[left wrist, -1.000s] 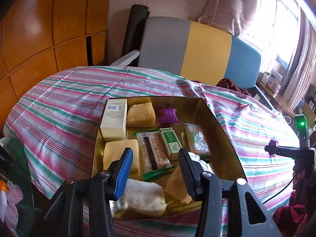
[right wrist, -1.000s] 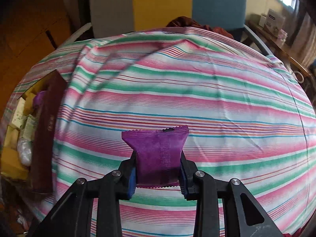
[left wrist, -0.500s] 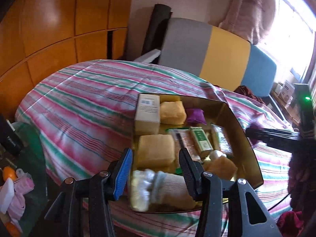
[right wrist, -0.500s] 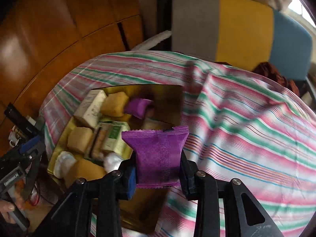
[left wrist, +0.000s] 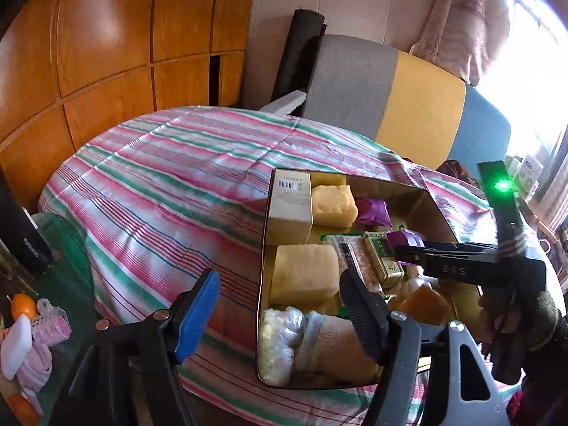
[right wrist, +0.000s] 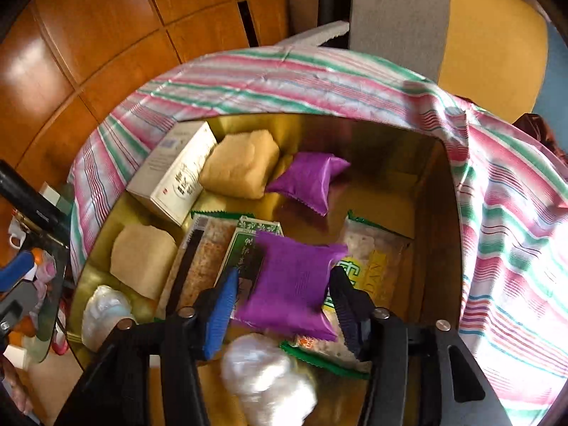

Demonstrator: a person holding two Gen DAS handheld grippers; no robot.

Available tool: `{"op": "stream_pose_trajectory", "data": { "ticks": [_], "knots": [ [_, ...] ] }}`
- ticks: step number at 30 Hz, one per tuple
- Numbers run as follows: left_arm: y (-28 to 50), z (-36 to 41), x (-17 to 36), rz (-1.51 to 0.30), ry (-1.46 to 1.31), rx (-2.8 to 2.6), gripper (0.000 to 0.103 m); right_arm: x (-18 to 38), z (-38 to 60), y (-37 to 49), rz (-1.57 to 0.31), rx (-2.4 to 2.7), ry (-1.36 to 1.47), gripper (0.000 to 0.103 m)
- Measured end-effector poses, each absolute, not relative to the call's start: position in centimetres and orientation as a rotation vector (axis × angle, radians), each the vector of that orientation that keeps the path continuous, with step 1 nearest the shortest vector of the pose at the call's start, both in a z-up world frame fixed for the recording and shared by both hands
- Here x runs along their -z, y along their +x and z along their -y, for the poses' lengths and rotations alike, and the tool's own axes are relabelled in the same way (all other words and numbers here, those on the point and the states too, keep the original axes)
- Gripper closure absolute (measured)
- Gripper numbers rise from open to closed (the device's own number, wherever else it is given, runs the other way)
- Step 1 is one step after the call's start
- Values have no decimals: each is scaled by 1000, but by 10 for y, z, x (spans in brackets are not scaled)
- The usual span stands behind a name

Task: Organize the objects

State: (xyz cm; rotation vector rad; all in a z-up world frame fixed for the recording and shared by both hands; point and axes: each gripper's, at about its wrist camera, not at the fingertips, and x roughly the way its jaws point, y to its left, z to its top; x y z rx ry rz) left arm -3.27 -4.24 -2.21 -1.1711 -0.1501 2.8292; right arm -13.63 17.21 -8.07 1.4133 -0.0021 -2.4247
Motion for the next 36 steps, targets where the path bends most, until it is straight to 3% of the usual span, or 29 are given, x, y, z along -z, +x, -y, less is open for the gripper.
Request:
{"op": "stream_pose_trajectory", "data": {
  "ticks": [7,17,23,30,36],
  "knots": [
    [-28,26,11,30,-1127,-2899,32,63,-186,-118,91,2476,1323,33],
    [-5,1,-13,-6,-960,-2995,32,40,-207,-58,97,2673,1194,21],
    [5,-12,-16,16,-946,-2951,32,39,-224,-25,172,2724,1155,20],
    [9,-17,-7,34,-978,-2928,40,39,-225,-5,154,2729,1126,19],
    [11,-17,-1,8,-987,-2948,40,39,-221,0,133,2728,1121,17]
  ]
}}
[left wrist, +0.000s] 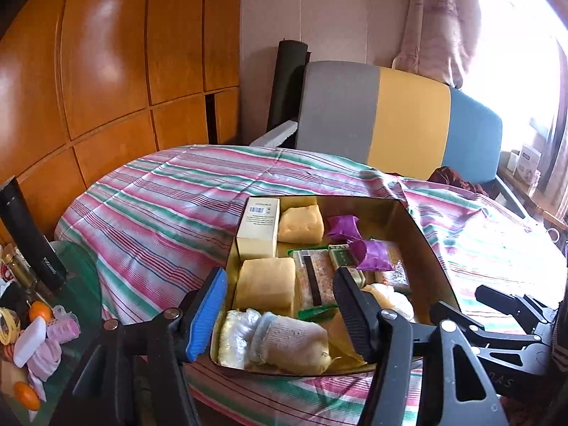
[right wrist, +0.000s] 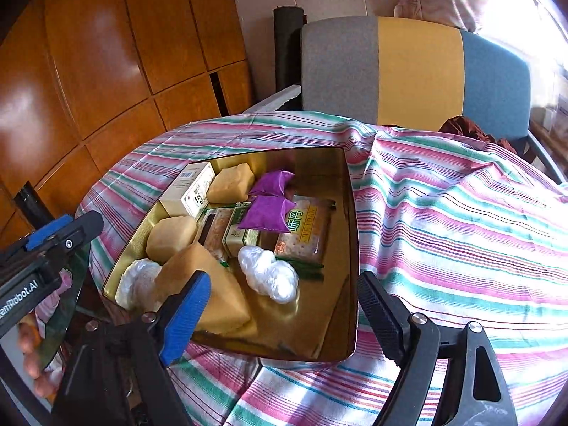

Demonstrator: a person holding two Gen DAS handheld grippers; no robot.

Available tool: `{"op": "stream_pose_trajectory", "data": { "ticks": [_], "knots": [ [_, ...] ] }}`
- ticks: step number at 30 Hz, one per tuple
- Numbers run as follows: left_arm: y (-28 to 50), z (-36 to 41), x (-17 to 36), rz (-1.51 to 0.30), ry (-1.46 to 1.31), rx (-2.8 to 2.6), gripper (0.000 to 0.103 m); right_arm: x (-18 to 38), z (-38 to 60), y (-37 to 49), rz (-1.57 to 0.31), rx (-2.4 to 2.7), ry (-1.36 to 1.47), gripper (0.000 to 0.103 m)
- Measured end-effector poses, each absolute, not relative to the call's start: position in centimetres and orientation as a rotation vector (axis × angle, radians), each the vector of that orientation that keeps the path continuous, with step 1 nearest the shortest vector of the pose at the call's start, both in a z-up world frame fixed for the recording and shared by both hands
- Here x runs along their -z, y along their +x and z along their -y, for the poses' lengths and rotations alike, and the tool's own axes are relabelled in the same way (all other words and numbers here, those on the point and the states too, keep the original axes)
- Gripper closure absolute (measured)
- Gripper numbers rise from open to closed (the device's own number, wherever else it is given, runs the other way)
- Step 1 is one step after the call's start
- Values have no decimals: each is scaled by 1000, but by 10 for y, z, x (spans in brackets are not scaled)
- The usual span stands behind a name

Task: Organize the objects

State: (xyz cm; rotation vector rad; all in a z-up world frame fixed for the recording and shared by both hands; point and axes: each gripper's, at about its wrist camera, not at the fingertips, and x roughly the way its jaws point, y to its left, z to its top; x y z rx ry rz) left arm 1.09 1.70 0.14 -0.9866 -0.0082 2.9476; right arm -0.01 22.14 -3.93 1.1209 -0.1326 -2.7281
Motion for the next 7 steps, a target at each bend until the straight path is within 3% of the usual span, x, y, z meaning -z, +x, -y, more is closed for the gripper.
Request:
{"op": "stream_pose_trajectory", "data": {
  "ticks": [3,7],
  "knots": [
    [12,-16,0,2,-958,-2973,47,41,-220,0,131,2731,1127,17],
    [9,-14,1,10,-981,-2962,47,41,-218,2,118,2739,1123,17]
  ]
}}
